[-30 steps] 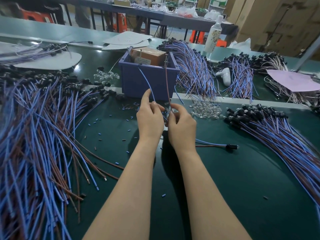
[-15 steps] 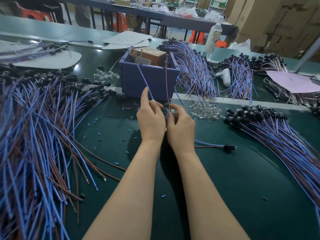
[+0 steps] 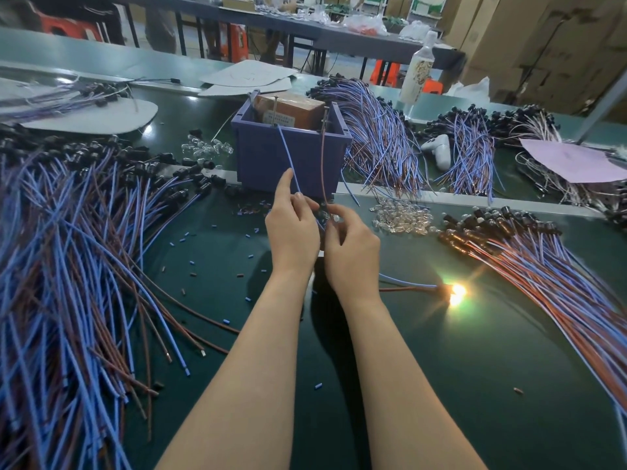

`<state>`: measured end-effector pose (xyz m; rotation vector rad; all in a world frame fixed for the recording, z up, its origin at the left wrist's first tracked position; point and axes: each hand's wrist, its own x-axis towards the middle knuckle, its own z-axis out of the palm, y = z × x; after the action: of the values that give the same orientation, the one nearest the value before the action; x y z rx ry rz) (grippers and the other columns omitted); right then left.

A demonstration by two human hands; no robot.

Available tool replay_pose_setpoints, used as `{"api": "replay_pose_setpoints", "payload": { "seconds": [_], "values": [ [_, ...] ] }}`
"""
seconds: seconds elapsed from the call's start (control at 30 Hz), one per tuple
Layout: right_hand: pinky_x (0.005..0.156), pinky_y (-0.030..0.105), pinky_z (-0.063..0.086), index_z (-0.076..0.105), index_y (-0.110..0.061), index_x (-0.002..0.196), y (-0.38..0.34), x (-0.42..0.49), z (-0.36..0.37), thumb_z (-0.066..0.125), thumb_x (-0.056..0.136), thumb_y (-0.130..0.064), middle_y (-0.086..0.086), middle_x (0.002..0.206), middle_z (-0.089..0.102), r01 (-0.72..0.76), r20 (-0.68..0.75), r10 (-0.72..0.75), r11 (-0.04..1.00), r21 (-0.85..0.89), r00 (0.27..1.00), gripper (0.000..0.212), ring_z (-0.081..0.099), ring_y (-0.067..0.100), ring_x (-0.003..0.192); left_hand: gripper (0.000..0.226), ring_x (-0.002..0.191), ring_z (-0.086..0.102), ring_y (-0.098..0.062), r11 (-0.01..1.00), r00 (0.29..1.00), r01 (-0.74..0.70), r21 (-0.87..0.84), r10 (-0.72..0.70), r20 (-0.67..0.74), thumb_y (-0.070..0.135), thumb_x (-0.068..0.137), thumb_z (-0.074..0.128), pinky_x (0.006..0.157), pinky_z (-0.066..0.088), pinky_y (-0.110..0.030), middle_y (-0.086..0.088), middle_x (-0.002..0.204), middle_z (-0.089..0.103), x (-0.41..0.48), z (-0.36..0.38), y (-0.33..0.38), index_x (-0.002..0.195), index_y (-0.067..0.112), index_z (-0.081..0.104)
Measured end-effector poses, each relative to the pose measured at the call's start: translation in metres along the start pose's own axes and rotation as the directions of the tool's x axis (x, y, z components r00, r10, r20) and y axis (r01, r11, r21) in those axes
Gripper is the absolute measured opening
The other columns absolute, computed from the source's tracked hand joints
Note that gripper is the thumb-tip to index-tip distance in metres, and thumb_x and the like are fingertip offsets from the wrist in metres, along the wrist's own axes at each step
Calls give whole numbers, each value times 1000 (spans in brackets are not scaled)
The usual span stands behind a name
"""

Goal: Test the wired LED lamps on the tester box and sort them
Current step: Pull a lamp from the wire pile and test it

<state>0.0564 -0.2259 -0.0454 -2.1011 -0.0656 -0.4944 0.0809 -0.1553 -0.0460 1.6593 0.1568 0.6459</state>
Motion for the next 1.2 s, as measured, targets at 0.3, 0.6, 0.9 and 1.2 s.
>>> {"api": "replay_pose_setpoints", "payload": {
  "seconds": [0.3, 0.6, 0.9, 1.2],
  "values": [
    [71, 25, 40, 66, -11, 106, -8, 7, -18, 52, 95, -20, 7, 95, 70, -22, 229, 25, 1000, -19, 973, 21, 59, 20, 84, 20, 68, 59, -8, 990, 998, 20, -140, -11, 64, 6, 97, 46, 76, 52, -23, 7, 77, 65, 0, -3, 17, 112, 8, 58],
    [58, 27, 50, 64, -16, 78, -35, 16, -107, 57, 94, -26, 1, 65, 61, 128, -337, -29, 953, 276, 941, 21, 59, 11, 57, 27, 86, 59, -25, 991, 882, -130, 6, 113, 458, 23, 97, 51, 83, 51, -34, -7, 115, 54, -32, 15, 75, 122, 15, 57],
    [59, 22, 53, 62, -17, 80, 15, -4, -202, 54, 96, -22, -1, 71, 64, 287, -559, 588, 494, 820, 585, 18, 57, 9, 56, 21, 58, 48, -9, 978, 711, -158, -133, 206, 672, 15, 97, 51, 58, 38, -19, -1, 73, 59, -83, 122, 135, 94, 2, 68],
    [69, 26, 54, 58, 0, 81, 100, -18, -220, 41, 100, -7, 5, 61, 68, 112, -259, 809, 236, 965, 528, 27, 65, 13, 58, 19, 92, 60, -33, 930, 610, -363, 65, 184, 771, 8, 91, 56, 88, 46, -39, -12, 118, 49, -141, 213, 96, 108, 5, 63]
  ]
}}
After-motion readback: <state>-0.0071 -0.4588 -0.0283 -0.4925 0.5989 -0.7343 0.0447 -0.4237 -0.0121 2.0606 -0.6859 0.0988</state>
